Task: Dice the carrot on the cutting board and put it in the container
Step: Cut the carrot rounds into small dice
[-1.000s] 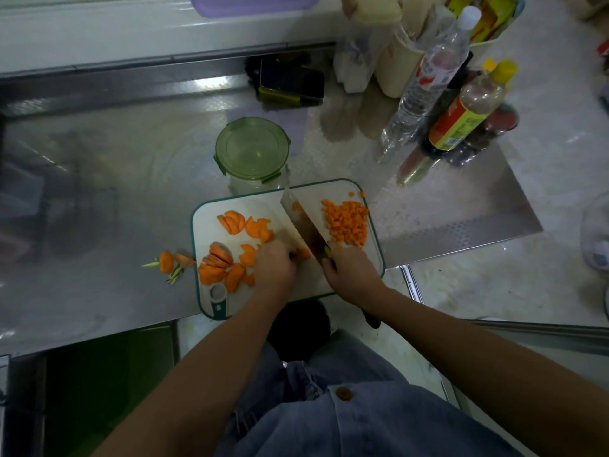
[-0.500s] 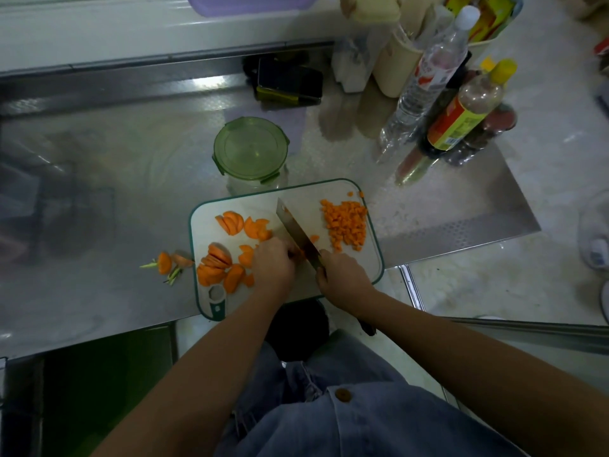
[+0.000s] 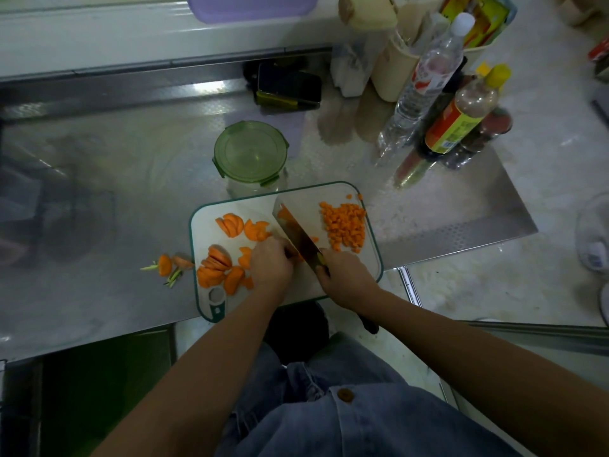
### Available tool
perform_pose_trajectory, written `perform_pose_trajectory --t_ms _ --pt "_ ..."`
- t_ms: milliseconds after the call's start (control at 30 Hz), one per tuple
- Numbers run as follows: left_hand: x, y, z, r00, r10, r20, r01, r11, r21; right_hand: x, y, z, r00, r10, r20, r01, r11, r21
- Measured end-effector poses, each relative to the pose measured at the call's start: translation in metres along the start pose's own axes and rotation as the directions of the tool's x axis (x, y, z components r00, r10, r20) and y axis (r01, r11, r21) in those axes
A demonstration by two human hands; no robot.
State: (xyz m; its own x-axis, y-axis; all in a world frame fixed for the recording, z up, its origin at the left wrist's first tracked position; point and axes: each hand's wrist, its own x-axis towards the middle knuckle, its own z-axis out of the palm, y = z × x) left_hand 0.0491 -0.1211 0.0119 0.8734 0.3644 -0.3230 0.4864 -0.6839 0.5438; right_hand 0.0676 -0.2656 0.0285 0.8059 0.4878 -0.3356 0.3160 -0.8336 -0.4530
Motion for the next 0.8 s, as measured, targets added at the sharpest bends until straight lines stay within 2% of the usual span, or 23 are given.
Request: perform_pose_trajectory --t_ms 333,600,800 --pt "0.001 0.0 0.003 1.0 -0.028 -0.012 0.028 1.0 -0.004 0.0 -0.003 0.01 0.994 0.093 0.058 -0.093 0.996 0.002" --pt "0.001 -0.004 0.007 0.999 -0.041 -0.017 0.041 0.999 -0.018 0.0 0.003 0.016 0.997 0.071 -0.026 -0.069 0.996 0.058" --pt "0.005 0.004 0.015 0.997 -0.076 -0.016 0.072 0.978 -0.198 -0.001 0.016 0.006 0.985 0.132 -0.112 -0.115 0.982 0.151"
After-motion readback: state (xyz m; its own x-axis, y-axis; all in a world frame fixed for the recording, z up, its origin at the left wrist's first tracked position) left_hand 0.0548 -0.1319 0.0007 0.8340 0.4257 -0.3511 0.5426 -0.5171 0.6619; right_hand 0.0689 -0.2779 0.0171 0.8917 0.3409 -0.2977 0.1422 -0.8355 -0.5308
